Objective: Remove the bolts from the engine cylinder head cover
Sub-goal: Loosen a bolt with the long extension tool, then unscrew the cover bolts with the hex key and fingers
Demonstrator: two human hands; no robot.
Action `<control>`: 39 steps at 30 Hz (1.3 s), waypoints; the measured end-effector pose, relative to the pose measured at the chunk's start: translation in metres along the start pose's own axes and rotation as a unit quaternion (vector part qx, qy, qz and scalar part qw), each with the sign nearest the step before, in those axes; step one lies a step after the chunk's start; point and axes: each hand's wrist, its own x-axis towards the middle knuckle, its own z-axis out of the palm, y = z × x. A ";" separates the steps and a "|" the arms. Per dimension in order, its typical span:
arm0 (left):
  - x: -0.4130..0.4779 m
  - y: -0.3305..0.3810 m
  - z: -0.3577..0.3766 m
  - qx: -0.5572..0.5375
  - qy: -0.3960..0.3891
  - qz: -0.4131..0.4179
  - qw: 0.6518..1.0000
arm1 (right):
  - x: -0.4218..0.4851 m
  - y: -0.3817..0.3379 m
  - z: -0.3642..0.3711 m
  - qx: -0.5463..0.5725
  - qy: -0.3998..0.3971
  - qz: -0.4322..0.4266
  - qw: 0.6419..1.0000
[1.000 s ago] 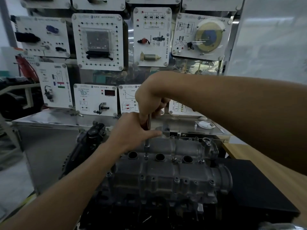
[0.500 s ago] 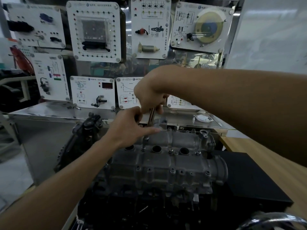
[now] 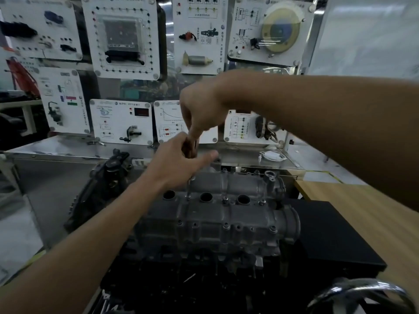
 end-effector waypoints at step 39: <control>-0.151 0.291 0.466 -0.083 -0.464 0.283 0.835 | -0.474 0.165 0.403 0.137 -0.106 0.483 0.858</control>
